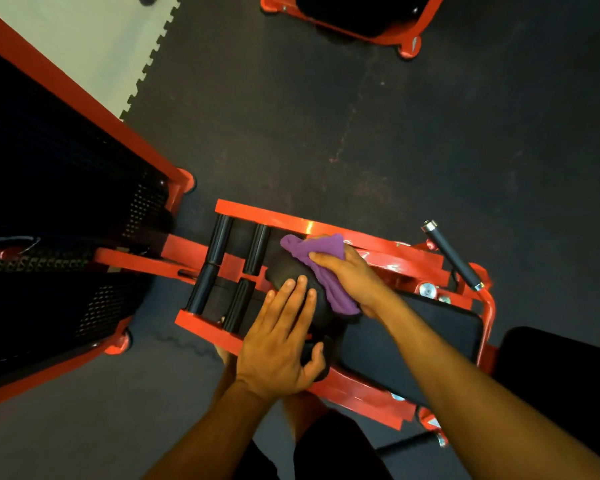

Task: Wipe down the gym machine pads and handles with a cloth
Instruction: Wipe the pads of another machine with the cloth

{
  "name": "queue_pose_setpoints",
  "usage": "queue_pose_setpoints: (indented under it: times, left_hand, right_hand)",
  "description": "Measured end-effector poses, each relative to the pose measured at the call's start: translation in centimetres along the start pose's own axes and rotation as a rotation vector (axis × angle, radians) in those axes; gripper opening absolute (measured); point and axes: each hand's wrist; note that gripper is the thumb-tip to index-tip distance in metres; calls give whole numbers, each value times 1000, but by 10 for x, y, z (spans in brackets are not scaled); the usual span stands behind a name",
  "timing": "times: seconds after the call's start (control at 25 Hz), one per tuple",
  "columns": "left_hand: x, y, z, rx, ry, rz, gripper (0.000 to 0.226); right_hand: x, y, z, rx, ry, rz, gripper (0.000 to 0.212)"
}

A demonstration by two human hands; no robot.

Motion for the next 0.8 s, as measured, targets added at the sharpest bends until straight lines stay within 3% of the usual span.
queue_pose_setpoints:
  times: [0.12,0.32,0.48,0.6,0.72,0.8]
  left_hand:
    - [-1,1,2,-1,2,4,76]
    - [0,2,2,10,-17,35,74]
    - [0,2,0,33,-19,68,72]
    - [1,1,1,33,-44,58,74]
    - [-2,1,1,22,-55,10,78]
    - [-6,3,2,2,-75,-55,81]
  right_hand:
    - [0,37,-15,25,-390,18,16]
    - [50,113,-64,272,-1120,-388,19]
    - [74,105,-81,428,-1361,-537,24]
    - [66,80,-95,291,-1278,-513,41]
    - [36,34,-121,160,-996,-360,23]
    - [9,-3,-128,65,-761,-159,21]
Point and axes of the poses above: each hand's wrist, its own y-axis towards the middle knuckle, its own x-axis out of the palm, z = x × y, and after that the axes turned 11 degrees about x, right-handed
